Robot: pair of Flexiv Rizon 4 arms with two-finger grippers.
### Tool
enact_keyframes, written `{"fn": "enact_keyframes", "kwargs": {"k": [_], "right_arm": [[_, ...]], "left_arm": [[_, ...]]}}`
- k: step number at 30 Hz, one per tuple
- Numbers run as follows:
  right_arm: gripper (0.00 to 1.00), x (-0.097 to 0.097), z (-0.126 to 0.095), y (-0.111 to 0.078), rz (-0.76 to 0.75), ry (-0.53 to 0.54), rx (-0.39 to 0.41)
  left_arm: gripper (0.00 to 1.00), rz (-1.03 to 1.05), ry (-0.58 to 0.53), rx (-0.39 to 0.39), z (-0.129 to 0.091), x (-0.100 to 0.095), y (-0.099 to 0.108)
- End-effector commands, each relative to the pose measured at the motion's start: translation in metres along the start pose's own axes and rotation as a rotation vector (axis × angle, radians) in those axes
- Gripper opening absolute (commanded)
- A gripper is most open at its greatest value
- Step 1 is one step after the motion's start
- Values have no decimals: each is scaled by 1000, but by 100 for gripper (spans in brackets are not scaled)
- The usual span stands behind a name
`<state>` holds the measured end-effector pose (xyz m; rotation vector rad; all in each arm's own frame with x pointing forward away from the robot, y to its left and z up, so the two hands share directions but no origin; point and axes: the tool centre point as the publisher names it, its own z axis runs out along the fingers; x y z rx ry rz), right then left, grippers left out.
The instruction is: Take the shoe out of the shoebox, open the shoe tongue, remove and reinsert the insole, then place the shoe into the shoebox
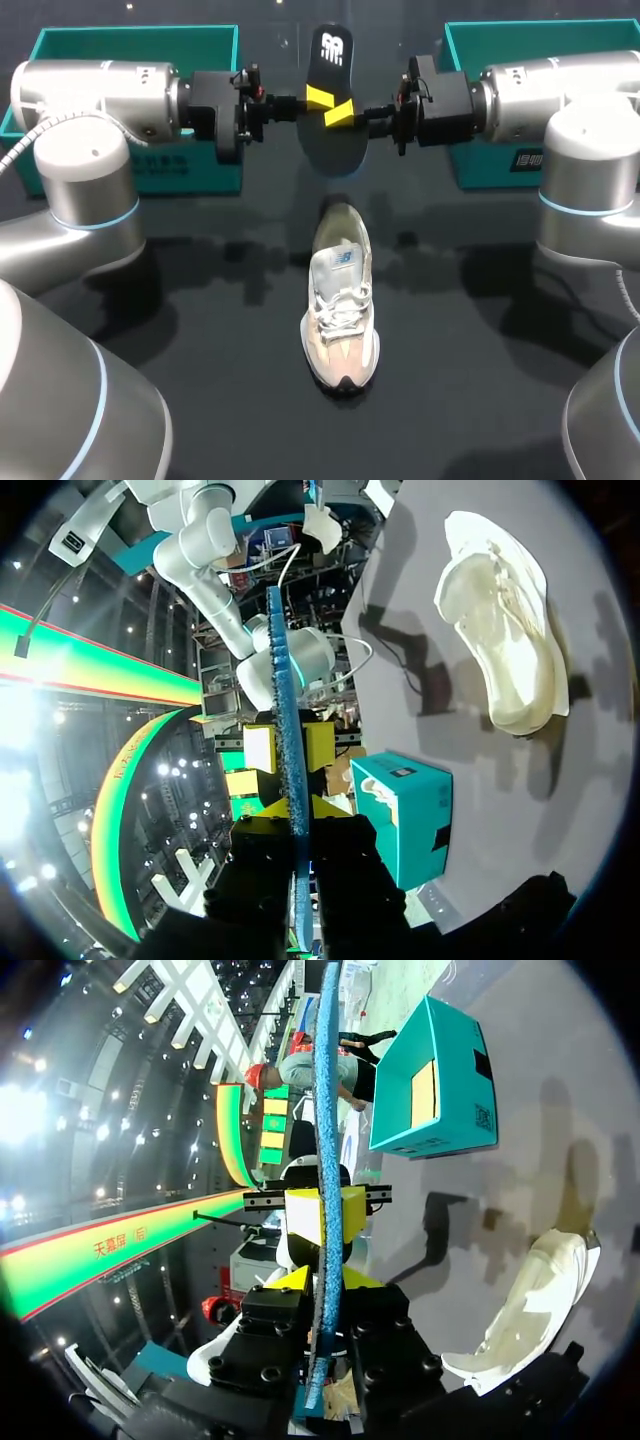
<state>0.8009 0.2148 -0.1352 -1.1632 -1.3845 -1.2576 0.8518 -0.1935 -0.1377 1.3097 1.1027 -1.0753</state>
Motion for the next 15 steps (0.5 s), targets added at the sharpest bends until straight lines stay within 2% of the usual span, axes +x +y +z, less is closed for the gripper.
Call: {"fn": "enact_keyframes", "kwargs": {"k": [1, 2, 7, 8, 9, 10, 12, 15], "right_arm": [[4, -1, 2, 0, 1, 0, -3], [0, -1, 2, 0, 3, 1, -5], [0, -3, 3, -1, 6, 2, -14], [0, -3, 2, -2, 5, 3, -17], [0, -4, 2, -2, 4, 2, -19], [0, -4, 1, -3, 2, 2, -24], [0, -5, -1, -3, 1, 2, -29], [0, -8, -6, -4, 0, 4, -45]], "left_arm": [[0, 3, -5, 0, -1, 0, -2], [0, 3, -8, 1, -1, 0, -2], [0, -11, -14, 2, 0, -1, -5], [3, -16, -16, 5, -1, -1, -6], [41, -20, -15, 5, -2, -2, -7], [100, -31, -19, 5, -6, -5, -9], [100, -43, -12, -1, -13, -9, -13], [100, -100, 3, -20, -35, -14, -18]]}}
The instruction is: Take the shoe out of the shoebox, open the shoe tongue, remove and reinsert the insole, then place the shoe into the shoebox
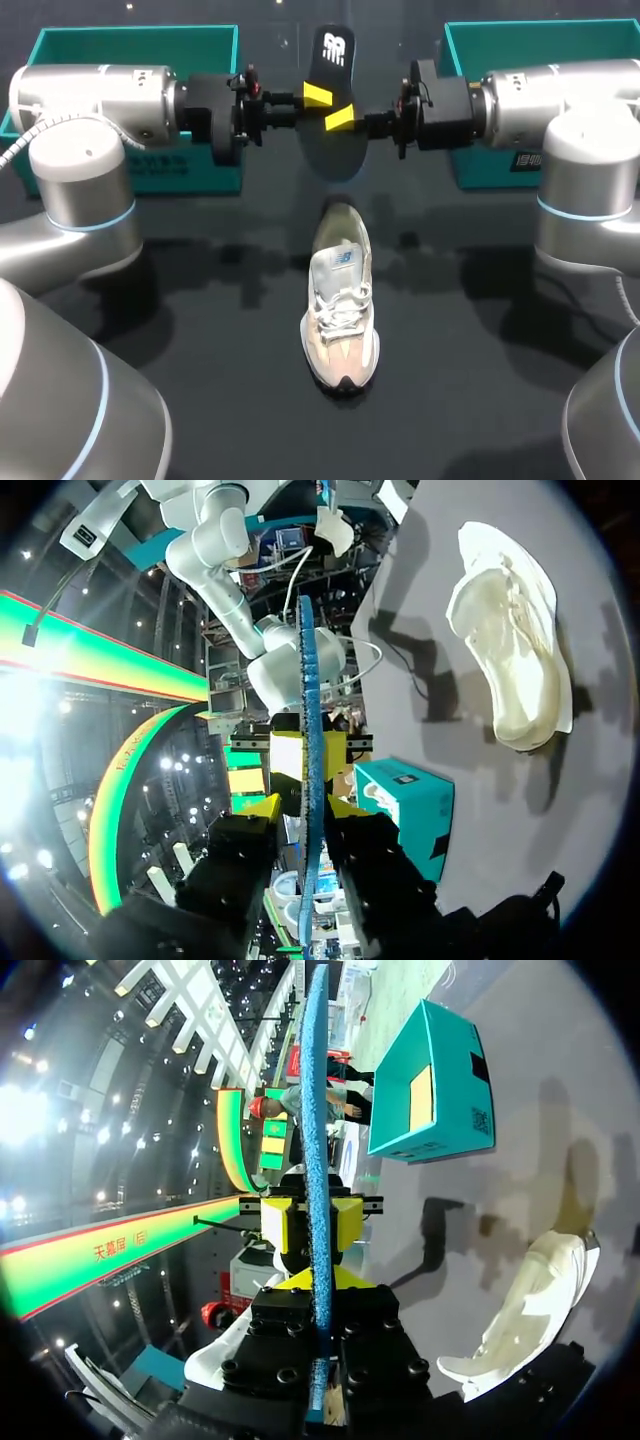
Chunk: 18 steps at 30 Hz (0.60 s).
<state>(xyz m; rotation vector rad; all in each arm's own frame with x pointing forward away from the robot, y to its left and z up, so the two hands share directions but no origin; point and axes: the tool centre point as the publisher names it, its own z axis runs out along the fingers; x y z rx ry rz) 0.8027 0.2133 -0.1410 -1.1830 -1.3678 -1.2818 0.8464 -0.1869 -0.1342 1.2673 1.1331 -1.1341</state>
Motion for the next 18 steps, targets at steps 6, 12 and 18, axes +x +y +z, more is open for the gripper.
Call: {"fn": "enact_keyframes", "kwargs": {"k": [6, 12, 18], "right_arm": [[0, -7, -13, -5, -26, 0, -27], [0, -12, -20, -4, -51, -19, -37], [0, -12, -20, -4, -51, -19, -37]], "left_arm": [[100, -238, 86, -37, -66, -8, -25], [100, -230, 151, -38, -77, -4, -31], [100, -230, 151, -38, -77, -4, -31]]}}
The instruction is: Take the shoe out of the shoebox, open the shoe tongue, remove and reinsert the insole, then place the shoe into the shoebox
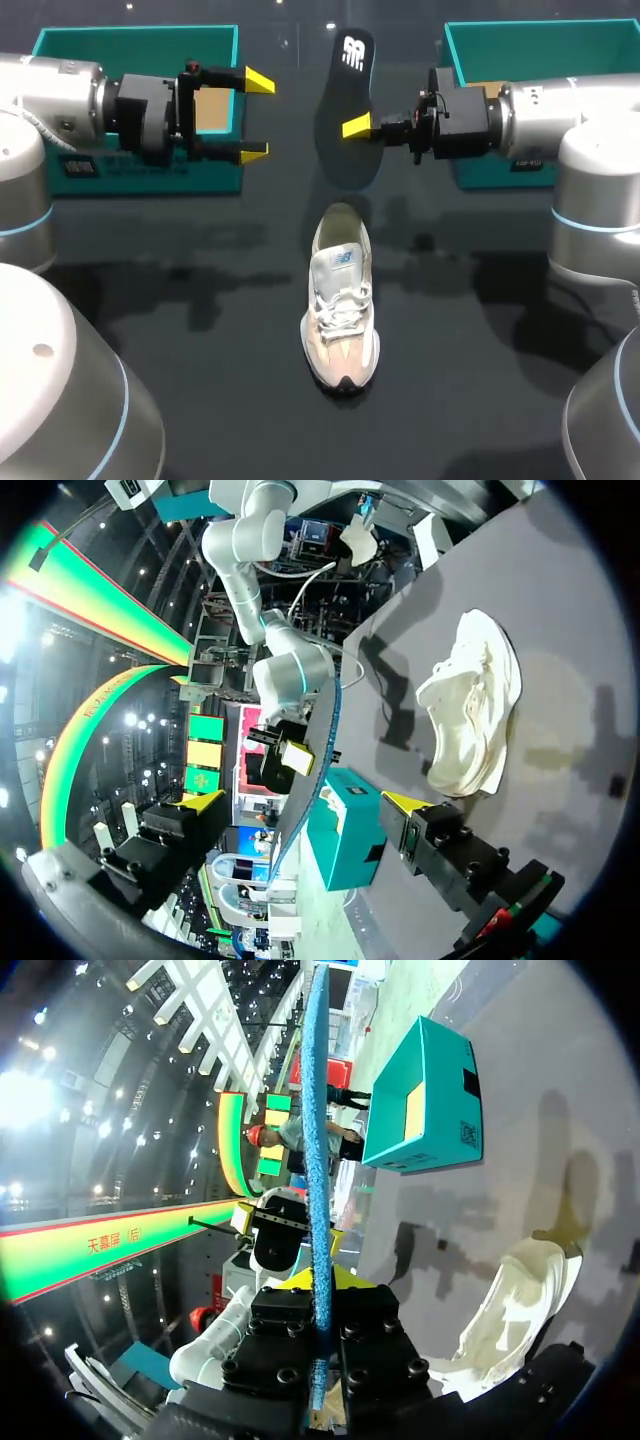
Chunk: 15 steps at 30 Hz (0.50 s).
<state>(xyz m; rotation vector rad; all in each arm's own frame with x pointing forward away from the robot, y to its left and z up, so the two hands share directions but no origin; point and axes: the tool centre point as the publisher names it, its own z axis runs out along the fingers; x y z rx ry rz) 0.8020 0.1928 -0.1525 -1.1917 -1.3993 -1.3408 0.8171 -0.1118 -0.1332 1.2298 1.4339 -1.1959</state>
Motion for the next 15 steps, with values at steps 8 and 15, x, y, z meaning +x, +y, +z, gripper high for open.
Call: {"fn": "enact_keyframes", "kwargs": {"k": [8, 15], "right_arm": [[0, -3, -8, 2, -49, 24, -9], [0, -10, -13, 1, -139, -31, 29]], "left_arm": [[100, -226, 9, -158, -1, 11, -6], [100, -668, 312, -353, -2, 32, -24]]}}
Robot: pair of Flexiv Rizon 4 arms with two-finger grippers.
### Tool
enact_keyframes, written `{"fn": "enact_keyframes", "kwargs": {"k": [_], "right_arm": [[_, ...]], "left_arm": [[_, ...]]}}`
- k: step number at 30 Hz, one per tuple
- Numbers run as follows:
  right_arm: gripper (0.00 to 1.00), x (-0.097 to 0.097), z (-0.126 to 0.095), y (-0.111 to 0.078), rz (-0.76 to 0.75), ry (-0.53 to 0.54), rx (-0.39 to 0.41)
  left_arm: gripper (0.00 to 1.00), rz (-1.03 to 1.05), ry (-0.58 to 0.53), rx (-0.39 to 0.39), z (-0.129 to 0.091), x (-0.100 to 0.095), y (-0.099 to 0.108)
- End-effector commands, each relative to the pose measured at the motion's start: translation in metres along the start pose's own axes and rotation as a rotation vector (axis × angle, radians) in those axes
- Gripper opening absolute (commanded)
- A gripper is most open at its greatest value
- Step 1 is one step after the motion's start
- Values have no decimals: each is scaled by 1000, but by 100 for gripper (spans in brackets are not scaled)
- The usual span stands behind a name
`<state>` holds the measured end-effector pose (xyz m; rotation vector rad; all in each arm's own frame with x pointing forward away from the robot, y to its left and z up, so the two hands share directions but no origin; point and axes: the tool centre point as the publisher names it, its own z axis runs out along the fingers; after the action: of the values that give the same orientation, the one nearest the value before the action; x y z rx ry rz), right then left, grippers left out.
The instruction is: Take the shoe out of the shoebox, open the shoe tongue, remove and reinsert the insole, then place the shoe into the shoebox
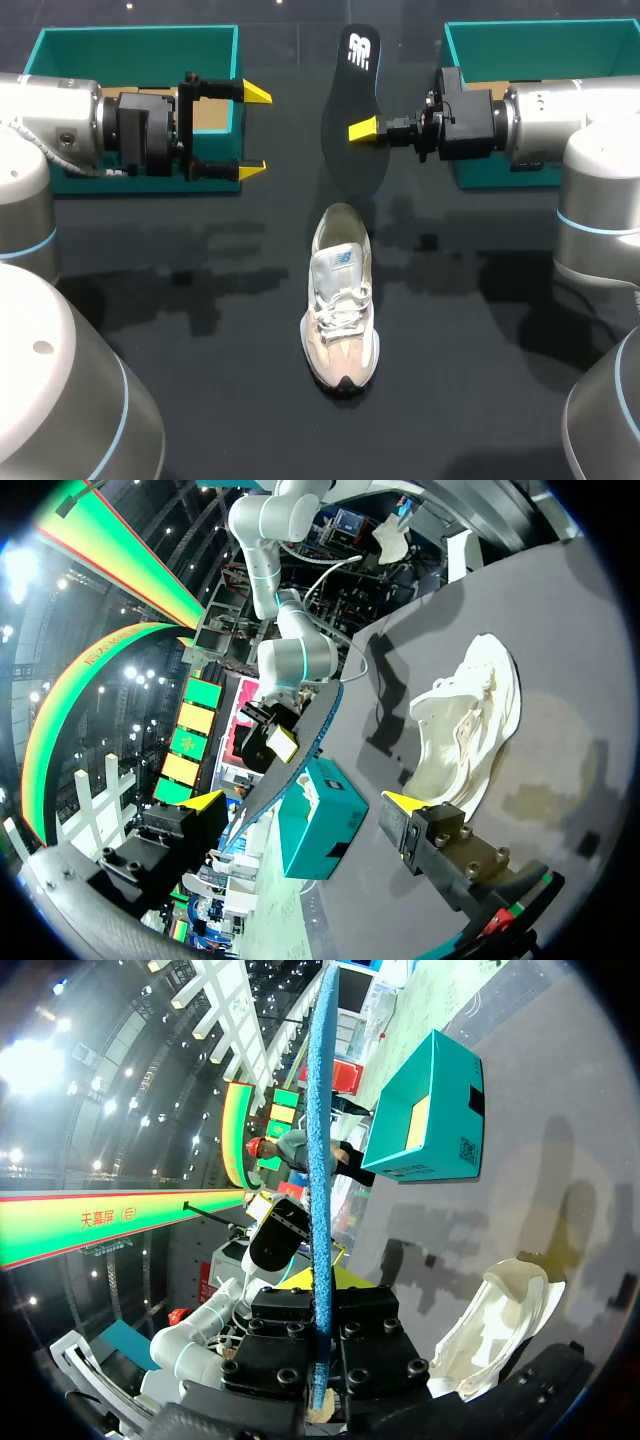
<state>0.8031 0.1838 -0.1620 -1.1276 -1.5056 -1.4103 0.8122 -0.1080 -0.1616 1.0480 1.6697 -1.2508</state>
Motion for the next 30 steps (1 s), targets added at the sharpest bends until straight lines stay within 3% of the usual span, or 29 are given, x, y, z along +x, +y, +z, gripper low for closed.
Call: {"fn": "enact_keyframes", "kwargs": {"k": [1, 2, 16, 20, 24, 30], "right_arm": [[0, -1, -5, 1, -34, -21, 24], [0, -1, -4, 0, -46, -23, 25], [0, -7, -4, -3, -50, -59, 16], [0, -14, -6, -7, -78, -20, -42], [0, -21, -8, -8, -121, -17, -99], [0, -31, -4, -5, -188, -9, -137]], "left_arm": [[100, -474, 311, -308, -3, 12, -23], [100, -487, 388, -401, -2, 15, -26], [100, -537, 379, -395, 1, 16, -25], [100, -696, 426, -485, 6, 22, -18], [100, -793, 442, -533, 3, 32, -12], [100, -886, 539, -524, 7, 61, -10]]}}
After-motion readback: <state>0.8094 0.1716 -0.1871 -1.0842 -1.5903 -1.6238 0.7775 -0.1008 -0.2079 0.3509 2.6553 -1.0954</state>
